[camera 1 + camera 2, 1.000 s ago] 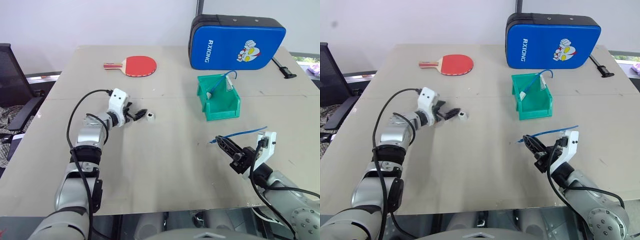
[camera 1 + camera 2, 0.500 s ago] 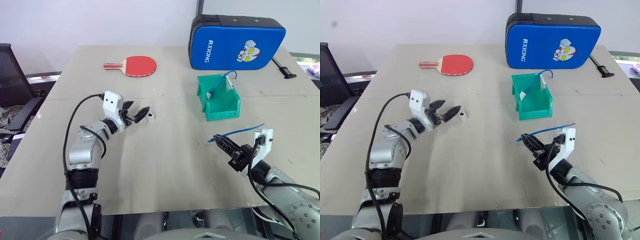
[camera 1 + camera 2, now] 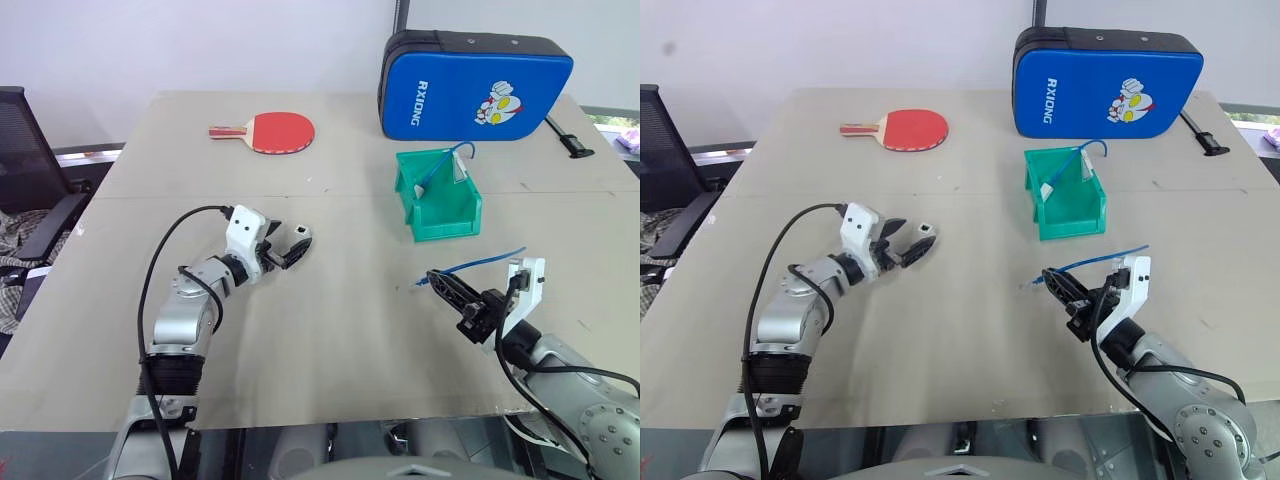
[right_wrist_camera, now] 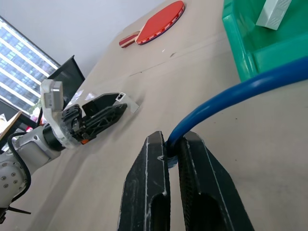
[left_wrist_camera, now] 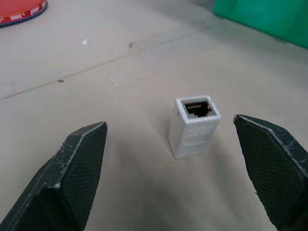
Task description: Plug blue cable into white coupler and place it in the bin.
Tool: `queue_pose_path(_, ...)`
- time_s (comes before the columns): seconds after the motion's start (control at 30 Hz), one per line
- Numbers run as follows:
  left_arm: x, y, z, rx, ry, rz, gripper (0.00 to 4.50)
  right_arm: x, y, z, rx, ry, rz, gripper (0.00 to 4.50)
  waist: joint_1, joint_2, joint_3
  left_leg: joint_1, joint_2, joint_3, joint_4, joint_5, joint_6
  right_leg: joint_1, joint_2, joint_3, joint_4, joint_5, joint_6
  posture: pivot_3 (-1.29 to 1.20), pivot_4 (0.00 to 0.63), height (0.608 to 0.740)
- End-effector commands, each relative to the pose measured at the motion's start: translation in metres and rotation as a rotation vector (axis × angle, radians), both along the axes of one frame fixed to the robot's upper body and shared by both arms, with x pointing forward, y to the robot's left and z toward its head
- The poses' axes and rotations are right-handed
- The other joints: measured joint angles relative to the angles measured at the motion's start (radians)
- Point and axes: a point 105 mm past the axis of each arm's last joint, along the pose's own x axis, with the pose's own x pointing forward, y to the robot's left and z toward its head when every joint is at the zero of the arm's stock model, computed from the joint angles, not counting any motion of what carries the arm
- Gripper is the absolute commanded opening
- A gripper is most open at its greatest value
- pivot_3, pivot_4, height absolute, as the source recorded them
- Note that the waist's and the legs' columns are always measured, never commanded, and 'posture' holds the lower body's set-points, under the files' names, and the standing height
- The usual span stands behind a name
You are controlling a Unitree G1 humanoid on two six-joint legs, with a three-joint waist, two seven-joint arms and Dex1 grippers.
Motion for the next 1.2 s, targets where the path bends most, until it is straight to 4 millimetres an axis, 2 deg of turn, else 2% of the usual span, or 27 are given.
queue_pose_path(0.03,0.006,-0.006,0.004,0.046,-0.047,-0.016,3.5,-0.002,0.002,0.01,0.009,-0.043,0.009,0.0,0.0,0.0,0.0,0.0,0.0,0.0,0.0,0.0,0.0,0.0,0.0,0.0,0.0,0.0,0.0,0.0,0.15,0.731)
queue_pose_path(0.2,0.009,-0.012,0.004,0.045,-0.062,-0.067,1.16,-0.002,0.001,0.011,0.001,-0.049,0.007,0.0,0.0,0.0,0.0,0.0,0.0,0.0,0.0,0.0,0.0,0.0,0.0,0.0,0.0,0.0,0.0,0.0,0.15,0.731)
queue_pose_path(0.27,0.008,-0.016,0.004,0.026,-0.055,-0.119,0.44,-0.002,0.001,0.011,-0.011,-0.057,0.01,0.0,0.0,0.0,0.0,0.0,0.0,0.0,0.0,0.0,0.0,0.0,0.0,0.0,0.0,0.0,0.0,0.0,0.15,0.731)
queue_pose_path(0.33,0.003,-0.023,0.006,0.007,-0.045,-0.205,0.44,0.0,0.001,0.014,-0.03,-0.078,0.018,0.0,0.0,0.0,0.0,0.0,0.0,0.0,0.0,0.0,0.0,0.0,0.0,0.0,0.0,0.0,0.0,0.0,0.15,0.731)
queue_pose_path(0.5,-0.021,-0.054,0.007,0.06,-0.027,-0.534,0.44,0.013,0.01,0.031,-0.151,-0.198,0.099,0.0,-0.004,0.0,0.0,0.0,0.0,0.001,0.0,0.0,0.0,0.0,0.0,0.0,0.0,-0.001,-0.002,0.0,0.15,0.731)
queue_pose_path(0.63,-0.035,-0.08,-0.003,0.137,-0.015,-0.754,0.44,0.029,0.029,0.035,-0.341,-0.287,0.246,0.0,-0.002,0.0,0.0,0.0,-0.001,0.001,0.001,0.0,0.0,0.0,0.001,0.0,0.0,-0.002,-0.004,0.0,0.15,0.731)
queue_pose_path(0.77,-0.037,-0.093,-0.006,0.191,-0.05,-0.852,0.44,0.04,0.04,0.028,-0.493,-0.321,0.349,0.0,0.0,0.0,0.0,-0.001,-0.001,0.0,0.001,0.0,0.0,0.0,0.001,0.0,0.0,-0.002,-0.004,0.0,0.15,0.731)
queue_pose_path(0.93,-0.036,-0.098,-0.012,0.264,-0.086,-0.915,0.44,0.05,0.057,0.027,-0.546,-0.364,0.443,0.0,-0.002,0.0,0.0,-0.003,-0.001,0.0,0.001,0.0,0.0,-0.002,0.001,0.0,-0.001,0.0,-0.001,0.0,0.15,0.731)
queue_pose_path(1.2,-0.034,-0.099,-0.015,0.319,-0.125,-0.933,0.44,0.051,0.069,0.025,-0.569,-0.38,0.525,0.0,-0.001,0.0,0.0,-0.003,-0.001,0.0,0.001,0.0,0.0,-0.002,0.001,0.0,-0.001,0.0,0.0,0.0,0.15,0.731)
